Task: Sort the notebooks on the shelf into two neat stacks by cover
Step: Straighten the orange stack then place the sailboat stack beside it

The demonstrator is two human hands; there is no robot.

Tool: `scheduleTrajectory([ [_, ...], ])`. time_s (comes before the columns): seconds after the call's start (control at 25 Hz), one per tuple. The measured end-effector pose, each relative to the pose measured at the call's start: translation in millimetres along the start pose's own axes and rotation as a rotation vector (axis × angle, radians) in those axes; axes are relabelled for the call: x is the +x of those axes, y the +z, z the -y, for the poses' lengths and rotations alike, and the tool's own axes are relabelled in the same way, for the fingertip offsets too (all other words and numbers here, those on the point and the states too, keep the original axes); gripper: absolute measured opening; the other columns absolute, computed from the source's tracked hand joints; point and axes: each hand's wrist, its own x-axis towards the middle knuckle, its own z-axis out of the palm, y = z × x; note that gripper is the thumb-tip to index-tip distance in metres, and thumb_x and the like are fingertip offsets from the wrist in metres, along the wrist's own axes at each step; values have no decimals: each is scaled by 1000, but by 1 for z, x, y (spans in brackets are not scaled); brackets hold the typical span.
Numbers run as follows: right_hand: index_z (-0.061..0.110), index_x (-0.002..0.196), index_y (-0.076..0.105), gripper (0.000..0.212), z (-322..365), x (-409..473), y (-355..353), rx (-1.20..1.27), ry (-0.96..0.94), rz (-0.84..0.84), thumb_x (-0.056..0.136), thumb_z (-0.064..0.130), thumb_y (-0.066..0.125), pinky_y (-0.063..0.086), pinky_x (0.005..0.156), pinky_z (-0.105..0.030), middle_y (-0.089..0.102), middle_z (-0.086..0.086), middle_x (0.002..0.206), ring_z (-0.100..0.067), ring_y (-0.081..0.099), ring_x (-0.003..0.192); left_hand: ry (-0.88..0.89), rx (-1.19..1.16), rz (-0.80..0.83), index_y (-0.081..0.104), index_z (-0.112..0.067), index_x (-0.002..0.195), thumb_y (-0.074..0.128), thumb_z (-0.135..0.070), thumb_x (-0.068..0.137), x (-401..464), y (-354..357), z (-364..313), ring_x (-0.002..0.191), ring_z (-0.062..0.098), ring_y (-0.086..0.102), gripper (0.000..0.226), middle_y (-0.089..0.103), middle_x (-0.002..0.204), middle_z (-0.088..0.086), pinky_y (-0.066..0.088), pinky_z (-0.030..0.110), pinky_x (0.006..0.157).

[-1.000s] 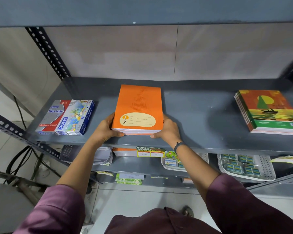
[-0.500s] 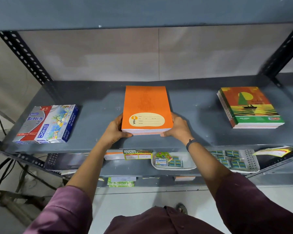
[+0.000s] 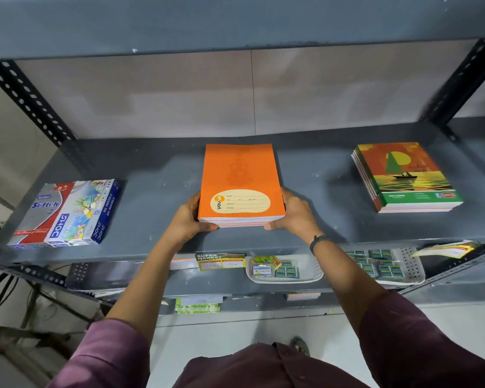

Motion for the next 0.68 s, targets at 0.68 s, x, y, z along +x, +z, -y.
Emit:
scheduleTrajectory([
  [0.68, 11, 117, 57, 37, -108, -9, -191, -538, 139, -691, 90, 34, 46, 40, 92, -48, 61, -18, 119, -39, 52, 113, 62, -243, -103, 34, -5, 139, 50, -29, 91, 36, 272, -148, 134, 27, 42, 56, 43, 145, 17, 32, 39, 113],
])
